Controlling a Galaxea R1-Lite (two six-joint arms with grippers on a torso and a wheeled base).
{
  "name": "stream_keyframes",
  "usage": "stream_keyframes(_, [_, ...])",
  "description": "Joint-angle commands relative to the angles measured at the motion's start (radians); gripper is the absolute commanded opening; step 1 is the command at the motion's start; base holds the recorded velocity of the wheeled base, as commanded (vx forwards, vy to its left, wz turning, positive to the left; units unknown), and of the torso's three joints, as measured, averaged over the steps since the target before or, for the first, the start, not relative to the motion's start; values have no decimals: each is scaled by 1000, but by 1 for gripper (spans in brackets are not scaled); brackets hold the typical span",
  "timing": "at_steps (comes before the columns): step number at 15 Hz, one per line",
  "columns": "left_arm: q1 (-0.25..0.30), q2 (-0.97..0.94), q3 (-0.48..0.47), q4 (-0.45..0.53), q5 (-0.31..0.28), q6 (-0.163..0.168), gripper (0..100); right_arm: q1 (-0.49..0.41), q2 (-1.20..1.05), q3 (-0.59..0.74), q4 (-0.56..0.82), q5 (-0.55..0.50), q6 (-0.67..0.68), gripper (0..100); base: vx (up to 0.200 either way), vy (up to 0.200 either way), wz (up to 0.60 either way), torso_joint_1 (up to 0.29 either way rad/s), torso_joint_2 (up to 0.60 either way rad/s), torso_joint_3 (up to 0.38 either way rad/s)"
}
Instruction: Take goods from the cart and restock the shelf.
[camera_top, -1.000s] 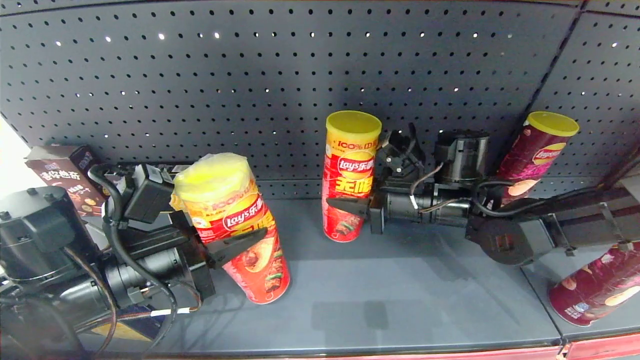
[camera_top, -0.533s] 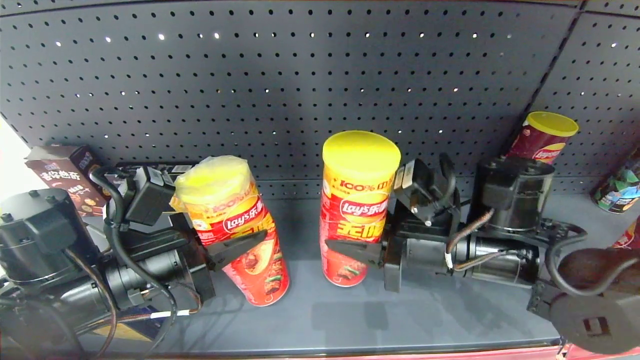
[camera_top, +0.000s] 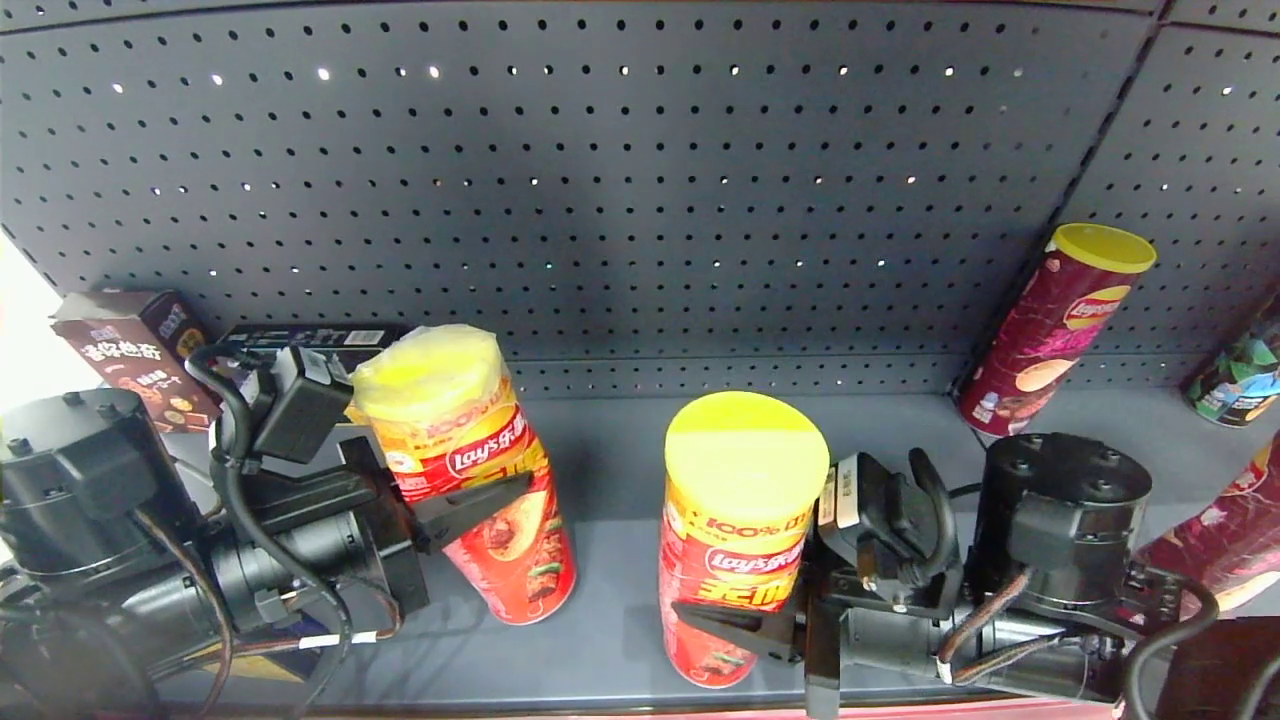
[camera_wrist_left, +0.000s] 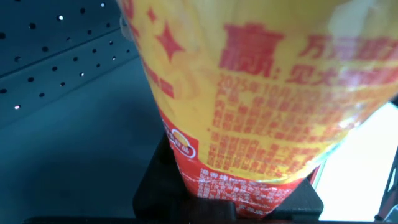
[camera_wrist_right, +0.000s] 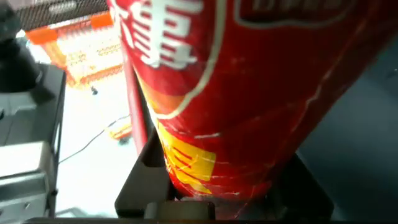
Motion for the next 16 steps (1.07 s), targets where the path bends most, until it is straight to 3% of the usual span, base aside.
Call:
stream_keyframes(1, [0, 1, 0, -1, 0, 0, 0, -14, 21, -1, -1, 0, 0, 0, 0, 0, 0, 0, 0, 0])
stream_keyframes(9, [0, 3, 1, -2, 0, -2, 0, -22, 102, -58, -20, -17, -10, 0, 0, 0, 0, 0, 0, 0])
stream_keyframes(10, [0, 3, 3, -2, 0, -2, 0, -20, 102, -57, -21, -32, -9, 100, 0, 0, 0, 0, 0, 0])
stream_keyframes(16, [0, 3, 1, -2, 0, 0, 0, -25, -12, 6, -20, -84, -4, 100, 0, 0, 0, 0, 0, 0])
